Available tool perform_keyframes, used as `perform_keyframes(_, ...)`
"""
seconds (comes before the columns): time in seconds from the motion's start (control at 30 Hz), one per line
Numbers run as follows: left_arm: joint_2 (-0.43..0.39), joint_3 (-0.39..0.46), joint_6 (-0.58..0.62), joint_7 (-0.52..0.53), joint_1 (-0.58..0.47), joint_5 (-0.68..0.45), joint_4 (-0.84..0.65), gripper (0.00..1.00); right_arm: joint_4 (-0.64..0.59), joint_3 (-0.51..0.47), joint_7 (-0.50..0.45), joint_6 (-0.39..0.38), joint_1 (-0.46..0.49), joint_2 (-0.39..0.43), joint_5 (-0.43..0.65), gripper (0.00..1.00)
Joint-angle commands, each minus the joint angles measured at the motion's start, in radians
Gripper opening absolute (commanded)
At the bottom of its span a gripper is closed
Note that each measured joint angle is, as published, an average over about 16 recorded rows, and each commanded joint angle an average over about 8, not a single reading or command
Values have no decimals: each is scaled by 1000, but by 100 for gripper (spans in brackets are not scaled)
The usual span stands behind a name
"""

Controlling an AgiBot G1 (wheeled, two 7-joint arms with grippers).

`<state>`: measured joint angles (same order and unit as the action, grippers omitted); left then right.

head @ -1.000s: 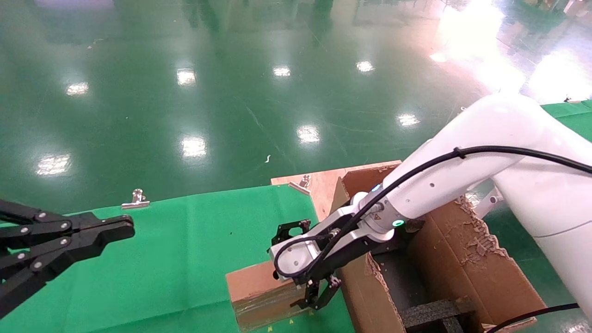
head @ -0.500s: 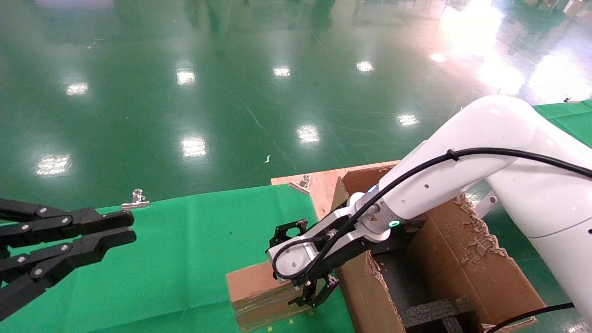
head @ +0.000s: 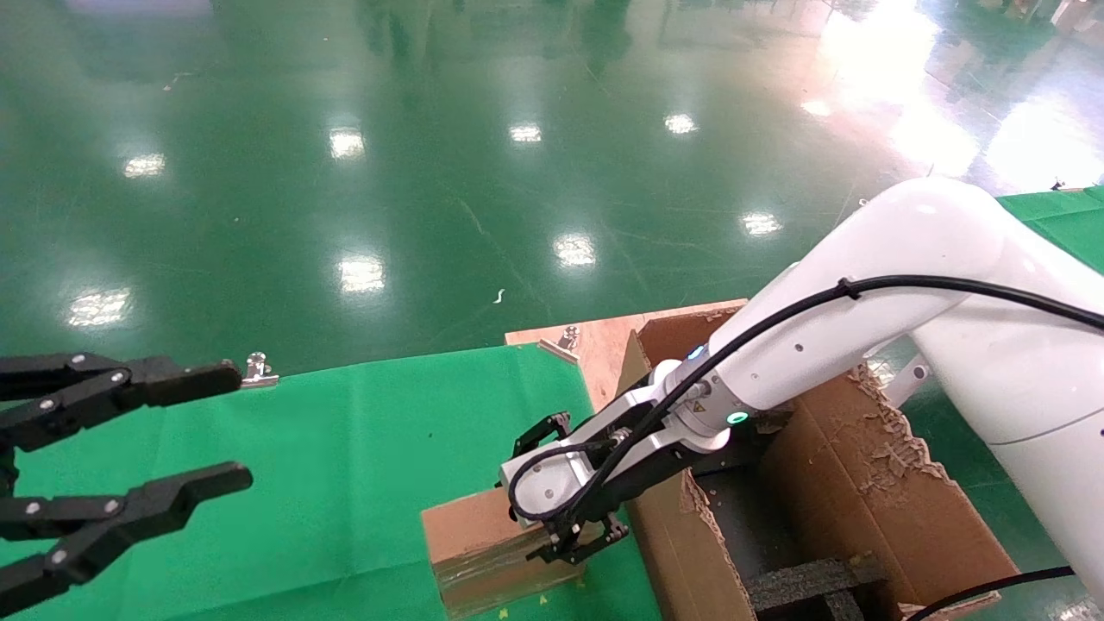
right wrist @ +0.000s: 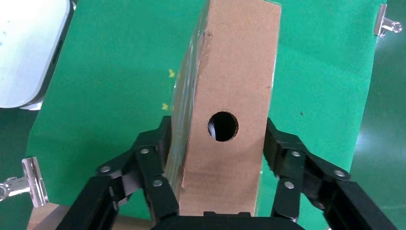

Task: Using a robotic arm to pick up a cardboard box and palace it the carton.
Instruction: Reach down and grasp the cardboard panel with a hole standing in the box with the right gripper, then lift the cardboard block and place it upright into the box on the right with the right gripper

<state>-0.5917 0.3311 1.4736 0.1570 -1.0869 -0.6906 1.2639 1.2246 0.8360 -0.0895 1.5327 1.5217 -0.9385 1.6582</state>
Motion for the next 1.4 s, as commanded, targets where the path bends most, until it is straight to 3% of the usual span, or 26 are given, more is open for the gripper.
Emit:
perform_keyframes(0.03,0,0,0,0,0,0,0,100,0,-1,0,0,0,0,-1,0)
perform_keyframes(0.7,0,0,0,0,0,0,0,100,-38,-14,22,17,40,7,-29,0)
perform_keyframes(0.97,0,0,0,0,0,0,0,100,-185,-4,124,55,202,22,-112,0)
perform_keyframes(1.4,0,0,0,0,0,0,0,100,-422,175,269,64,525,29,-287,0)
